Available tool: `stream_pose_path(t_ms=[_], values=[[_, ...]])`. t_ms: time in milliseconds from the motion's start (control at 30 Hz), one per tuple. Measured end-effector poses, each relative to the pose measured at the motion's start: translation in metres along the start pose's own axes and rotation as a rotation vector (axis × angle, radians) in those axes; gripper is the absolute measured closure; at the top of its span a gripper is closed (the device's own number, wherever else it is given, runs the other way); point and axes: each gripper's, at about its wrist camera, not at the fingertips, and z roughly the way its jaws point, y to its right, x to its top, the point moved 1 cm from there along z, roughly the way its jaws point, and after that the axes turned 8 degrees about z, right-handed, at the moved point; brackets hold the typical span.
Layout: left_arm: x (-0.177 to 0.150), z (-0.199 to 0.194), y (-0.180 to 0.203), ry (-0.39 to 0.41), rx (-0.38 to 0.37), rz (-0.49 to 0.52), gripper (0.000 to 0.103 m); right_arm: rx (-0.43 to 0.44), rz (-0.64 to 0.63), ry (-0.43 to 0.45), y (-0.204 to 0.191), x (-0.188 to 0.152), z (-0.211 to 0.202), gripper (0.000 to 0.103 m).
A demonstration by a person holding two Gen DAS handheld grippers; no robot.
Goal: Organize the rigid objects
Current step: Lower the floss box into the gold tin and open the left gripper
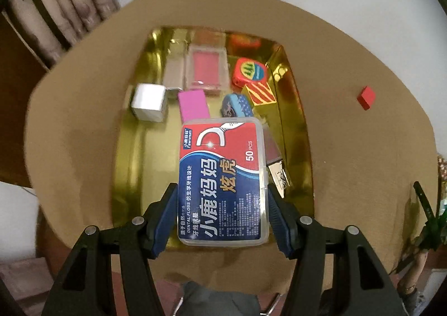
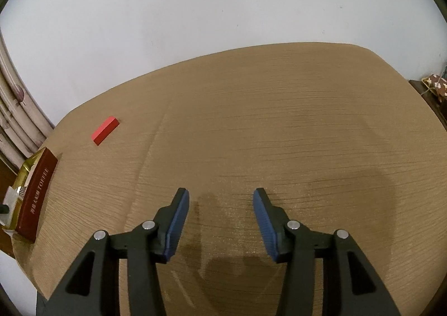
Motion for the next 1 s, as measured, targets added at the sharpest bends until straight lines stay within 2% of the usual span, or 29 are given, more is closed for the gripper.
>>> stream_pose_path(t_ms=[133, 333, 400, 467, 533, 567, 667, 800, 900, 1000], values=[[0.001, 0.021, 0.0, -0.017, -0.003, -0.03, 0.046, 0.001, -0.003, -0.001, -0.004, -0.002, 0.003, 0.053], [0.004, 0.03, 0.007, -0.022, 0.059, 0.003, 0.046, -0.001, -0.006, -0.001, -0.003, -0.002, 0.003, 0.053], [0.002, 0.034, 0.01, -0.07, 0.026, -0.02, 0.045, 0.0, -0.006, 0.0, -0.002, -0.002, 0.003, 0.053], [0.0, 0.031, 0.012, -0.07, 0.0, -0.045, 0.045, -0.001, -0.006, 0.0, -0.003, -0.002, 0.003, 0.053], [0.003, 0.028, 0.013, -0.045, 0.064, -0.039, 0.042, -0.002, -0.007, 0.0, -0.003, -0.003, 0.003, 0.053], [0.003, 0.03, 0.01, -0.059, 0.087, -0.046, 0.042, -0.002, -0.009, -0.001, -0.003, -0.002, 0.003, 0.053], [0.003, 0.033, 0.007, -0.091, 0.048, -0.079, 0.043, 0.001, -0.009, -0.001, -0.003, -0.003, 0.003, 0.052], [0.01, 0.02, 0.01, -0.017, 0.109, -0.015, 0.042, 0.0, -0.011, -0.002, -0.003, -0.003, 0.003, 0.052], [0.012, 0.001, 0.012, 0.044, 0.057, -0.009, 0.042, -0.005, -0.017, -0.002, -0.003, -0.003, 0.003, 0.052], [0.003, -0.023, 0.006, 0.111, -0.012, -0.057, 0.04, -0.012, -0.028, -0.005, -0.005, -0.004, 0.004, 0.051]])
